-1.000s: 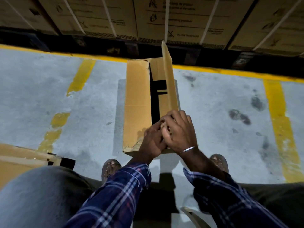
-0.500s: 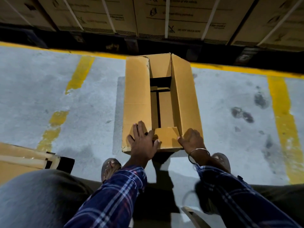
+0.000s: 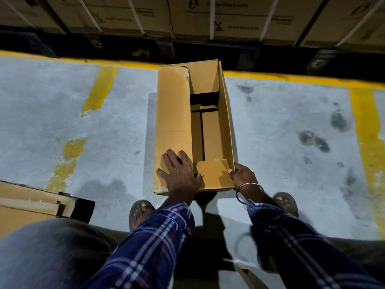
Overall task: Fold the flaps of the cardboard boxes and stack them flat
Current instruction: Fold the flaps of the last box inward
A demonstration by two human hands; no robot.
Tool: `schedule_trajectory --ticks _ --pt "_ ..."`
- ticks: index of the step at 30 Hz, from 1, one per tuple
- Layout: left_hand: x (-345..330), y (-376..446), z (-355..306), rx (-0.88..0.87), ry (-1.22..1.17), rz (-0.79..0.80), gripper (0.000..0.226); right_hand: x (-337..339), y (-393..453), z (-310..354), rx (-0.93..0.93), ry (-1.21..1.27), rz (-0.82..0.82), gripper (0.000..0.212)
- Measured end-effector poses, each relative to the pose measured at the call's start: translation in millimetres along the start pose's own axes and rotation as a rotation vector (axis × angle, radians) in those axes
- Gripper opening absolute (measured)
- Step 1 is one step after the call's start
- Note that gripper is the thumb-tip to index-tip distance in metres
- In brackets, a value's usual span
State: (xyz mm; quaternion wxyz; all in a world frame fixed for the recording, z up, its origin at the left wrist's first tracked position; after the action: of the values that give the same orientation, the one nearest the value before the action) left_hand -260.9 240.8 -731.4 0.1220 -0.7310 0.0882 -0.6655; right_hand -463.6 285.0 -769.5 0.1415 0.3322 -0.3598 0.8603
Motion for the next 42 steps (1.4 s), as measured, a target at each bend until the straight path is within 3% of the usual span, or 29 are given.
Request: schedule_trajectory --ticks 5,10,13,15,18,20,22,25,27,29,31,36,40,42 --pt "0 -2 1 0.078 -0.087 0.039 0.111 -5 -4 -2 0.004 -0.065 -0.057 0.034" --pt "43 -16 16 0.085 -0.445 -0.121 0.081 -4 -9 0 -0.015 -0.066 -0.088 0.033" --pt "78 -24 48 0.322 -0.672 -0.239 0.043 -5 -19 1 -0.024 -0.059 -0.135 0.033" --pt "91 -19 81 0.542 -0.695 -0.311 0.034 -4 -25 1 -0.019 -0.050 -0.159 0.035" --pt "99 -16 120 0.697 -0.568 -0.430 0.045 -2 -28 4 -0.017 -0.037 -0.167 0.037" --pt "93 -18 130 0.605 -0.325 -0.504 0.080 -1 -27 5 -0.027 -0.042 -0.158 0.038" --pt "73 -19 128 0.458 -0.164 -0.437 0.101 0 -26 6 -0.029 -0.035 -0.151 0.038" --pt "34 -9 118 0.313 -0.086 -0.156 0.088 -2 -23 5 -0.029 0.025 -0.148 0.036" --pt "7 1 111 0.359 -0.327 0.041 0.086 -3 -22 4 -0.024 0.069 -0.147 0.035" --pt "-7 9 100 0.454 -0.742 0.183 0.086 -5 -20 5 0.001 0.099 -0.143 0.035" --pt "-10 14 91 0.555 -0.989 0.225 0.067 -6 -18 5 0.009 0.106 -0.129 0.035" --pt "-9 24 90 0.619 -1.027 0.279 0.053 -7 -13 3 -0.029 0.193 -0.074 0.032" --pt "-1 25 85 0.601 -1.011 0.295 0.072 -3 -11 4 -0.029 0.184 -0.034 0.029" --pt "4 26 77 0.482 -0.788 0.132 0.093 0 -11 6 -0.016 0.130 -0.062 0.027"
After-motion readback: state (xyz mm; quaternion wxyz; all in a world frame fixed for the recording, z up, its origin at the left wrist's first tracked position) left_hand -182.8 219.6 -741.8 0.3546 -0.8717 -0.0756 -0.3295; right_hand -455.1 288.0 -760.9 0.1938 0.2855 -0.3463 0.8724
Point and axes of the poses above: each hand's wrist, its own y-axis towards the middle knuckle, its own x-axis out of the back of the hand, z = x × y, the point moved 3 cm from there along y, towards the middle knuckle, and after that the axes turned 7 degrees about -z, right-handed, at the moved point
